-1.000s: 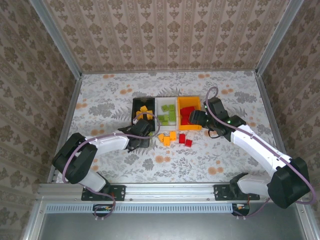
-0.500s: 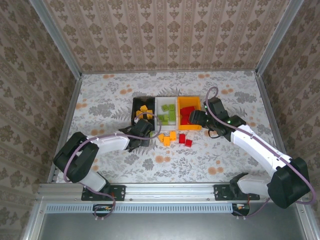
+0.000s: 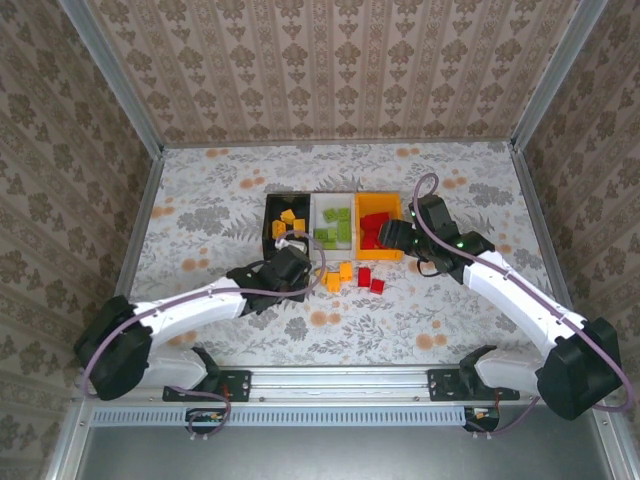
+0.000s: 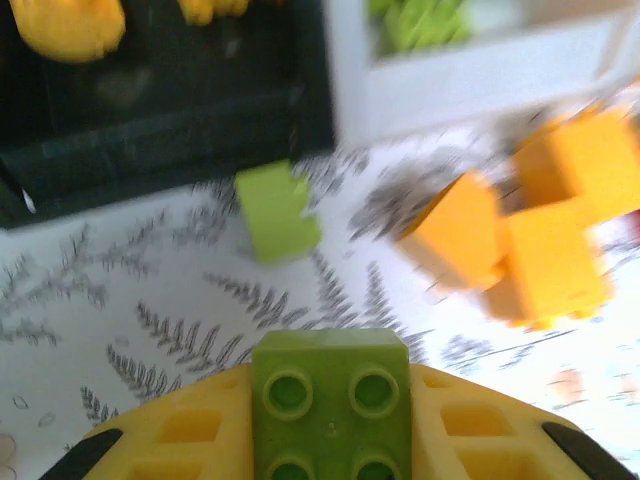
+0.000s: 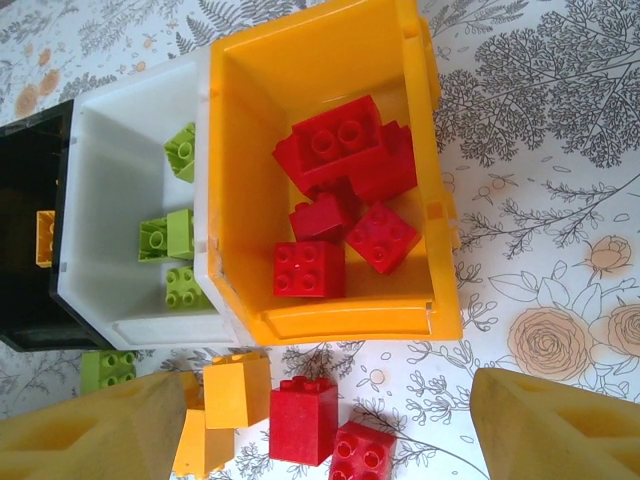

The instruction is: Sort the legos into containers by color

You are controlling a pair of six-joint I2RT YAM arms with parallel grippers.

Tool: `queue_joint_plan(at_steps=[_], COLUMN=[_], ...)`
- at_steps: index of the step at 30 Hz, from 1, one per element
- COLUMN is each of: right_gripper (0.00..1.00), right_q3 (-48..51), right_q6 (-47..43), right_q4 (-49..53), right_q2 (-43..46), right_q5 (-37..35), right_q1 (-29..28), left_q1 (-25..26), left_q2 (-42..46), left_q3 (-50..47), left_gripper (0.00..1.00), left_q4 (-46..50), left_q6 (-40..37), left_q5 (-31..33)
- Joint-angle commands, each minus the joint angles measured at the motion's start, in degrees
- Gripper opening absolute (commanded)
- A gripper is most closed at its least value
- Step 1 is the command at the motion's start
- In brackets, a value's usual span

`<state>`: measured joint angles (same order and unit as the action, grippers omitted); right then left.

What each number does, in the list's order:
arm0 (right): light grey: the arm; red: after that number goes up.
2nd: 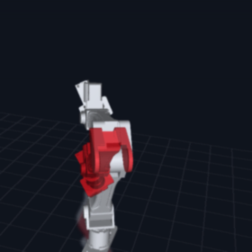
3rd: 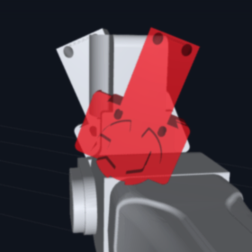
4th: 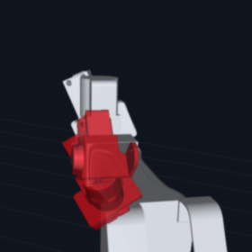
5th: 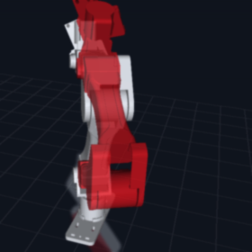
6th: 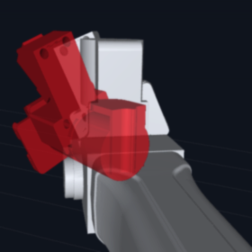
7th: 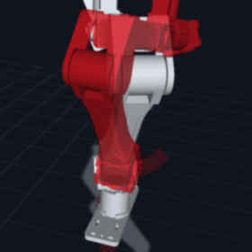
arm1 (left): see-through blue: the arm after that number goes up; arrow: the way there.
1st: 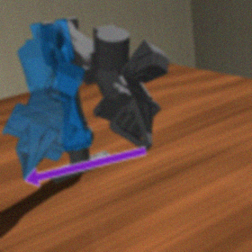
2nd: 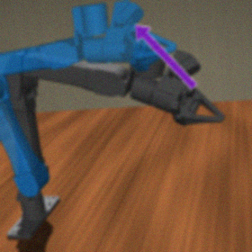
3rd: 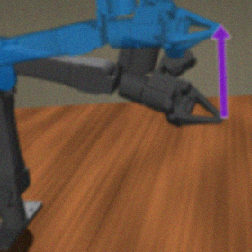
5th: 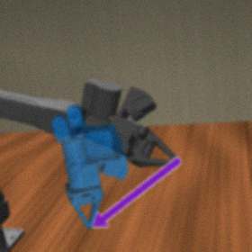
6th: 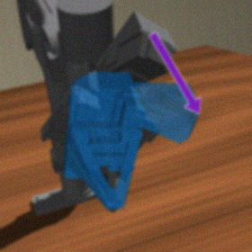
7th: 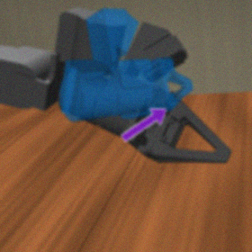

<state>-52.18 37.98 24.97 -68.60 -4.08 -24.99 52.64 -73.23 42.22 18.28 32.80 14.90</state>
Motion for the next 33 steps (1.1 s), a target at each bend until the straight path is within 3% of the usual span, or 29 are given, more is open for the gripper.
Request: queue_joint_plan(at_steps=[1,12,17,24,33], right_gripper=[0.76,0.76,0.76,0.77,0.77], right_q3=[0.17,2.41,2.92,1.98,2.03], right_q6=[0.61,0.70,0.70,0.43,0.44], right_q4=[0.30,1.14,1.49,2.45,2.20], right_q2=[1.27,1.79,2.41,3.85,3.91], right_q5=[-0.47,-1.07,-0.79,-0.89,0.65], right_q1=[0.30,0.84,0.89,1.08,1.11], left_q1=[-0.80,-8.35,-8.96,-7.59,-4.81], left_q2=[-1.37,-29.62,-34.74,-29.14,-11.67], left_q3=[8.65,35.82,41.00,37.78,18.73], left_gripper=[0.32,0.29,0.43,0.68,0.78], left_q4=[2.80,1.56,2.47,1.88,4.38], left_q6=[-0.66,-4.23,-3.88,-2.91,-0.96], left_q5=[0.60,-3.00,-4.06,-5.74,-4.87])
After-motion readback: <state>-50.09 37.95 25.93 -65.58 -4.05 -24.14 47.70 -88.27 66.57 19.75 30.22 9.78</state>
